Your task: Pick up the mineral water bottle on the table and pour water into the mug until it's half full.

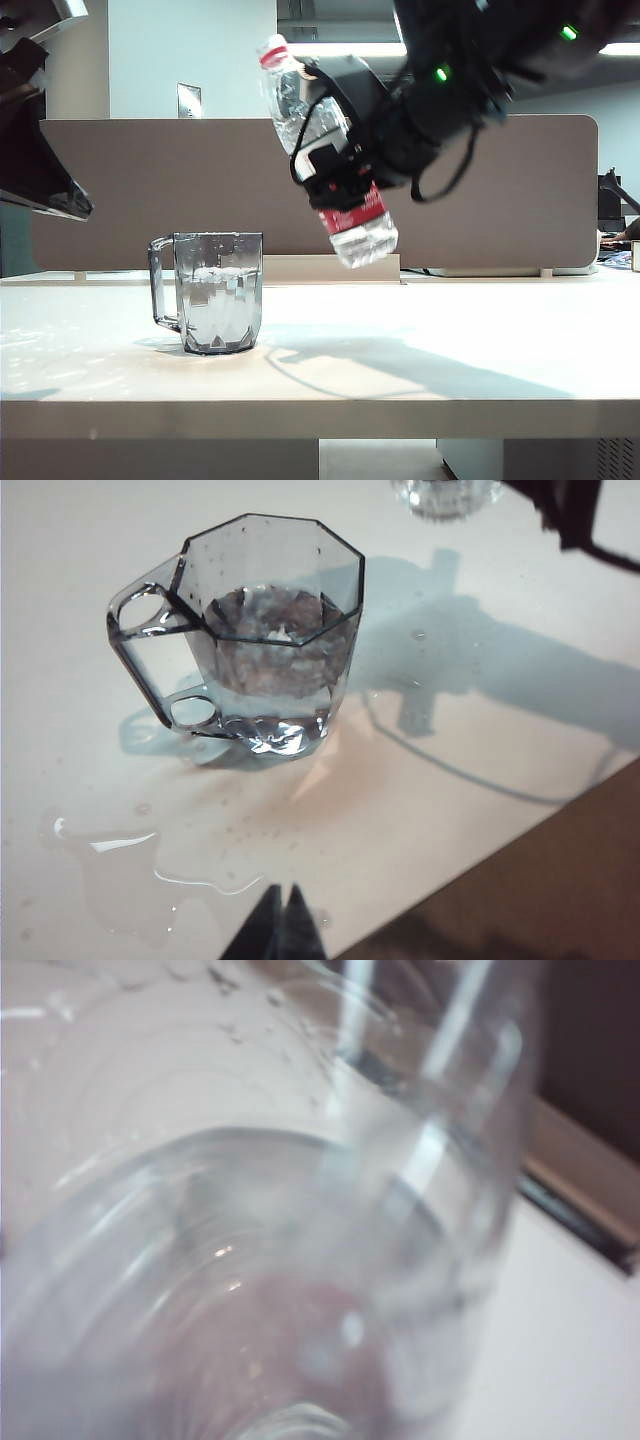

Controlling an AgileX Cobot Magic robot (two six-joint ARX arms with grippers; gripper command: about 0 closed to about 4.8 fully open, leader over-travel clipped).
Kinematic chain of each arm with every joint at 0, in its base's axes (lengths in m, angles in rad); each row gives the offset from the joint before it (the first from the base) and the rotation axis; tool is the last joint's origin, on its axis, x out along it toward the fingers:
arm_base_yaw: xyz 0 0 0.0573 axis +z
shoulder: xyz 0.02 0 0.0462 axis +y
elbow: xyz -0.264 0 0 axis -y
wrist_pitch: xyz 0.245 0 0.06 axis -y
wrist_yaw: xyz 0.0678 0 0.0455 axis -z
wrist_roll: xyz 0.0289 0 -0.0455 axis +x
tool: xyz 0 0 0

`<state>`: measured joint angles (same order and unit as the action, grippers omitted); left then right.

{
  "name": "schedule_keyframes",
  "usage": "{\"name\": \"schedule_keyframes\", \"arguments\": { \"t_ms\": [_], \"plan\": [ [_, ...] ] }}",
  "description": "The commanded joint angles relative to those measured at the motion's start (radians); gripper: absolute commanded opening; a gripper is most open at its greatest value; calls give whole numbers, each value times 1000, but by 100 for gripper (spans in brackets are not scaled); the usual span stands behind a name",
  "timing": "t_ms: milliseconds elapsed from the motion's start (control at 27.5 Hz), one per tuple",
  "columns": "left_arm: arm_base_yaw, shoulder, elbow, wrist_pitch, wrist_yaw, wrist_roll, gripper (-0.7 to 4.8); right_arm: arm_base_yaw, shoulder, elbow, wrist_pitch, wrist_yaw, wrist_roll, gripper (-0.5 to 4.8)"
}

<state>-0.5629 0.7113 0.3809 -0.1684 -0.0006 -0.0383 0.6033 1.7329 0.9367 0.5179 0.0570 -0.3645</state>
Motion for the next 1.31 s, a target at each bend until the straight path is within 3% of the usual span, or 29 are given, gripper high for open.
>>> {"name": "schedule_keyframes", "arguments": {
  "t_ms": [36,218,544,1089,1198,1307],
  "plan": [
    [1,-1,3,12,4,1,-1,1,5,-96,269,-14,185,234],
    [1,-1,3,12,4,1,-1,-1,70,-221,537,-11,367,234],
    [1,-1,3,12,4,1,-1,4,224,-241,725,-35,400,234],
    [1,-1,3,12,4,1,-1,5,317,-241,742,-38,420,234],
    [1,-1,3,12,4,1,-1,6,318,-242,732,-38,420,308],
    [1,-1,3,12,4,1,-1,6,318,-242,728,-38,420,337]
  ]
}}
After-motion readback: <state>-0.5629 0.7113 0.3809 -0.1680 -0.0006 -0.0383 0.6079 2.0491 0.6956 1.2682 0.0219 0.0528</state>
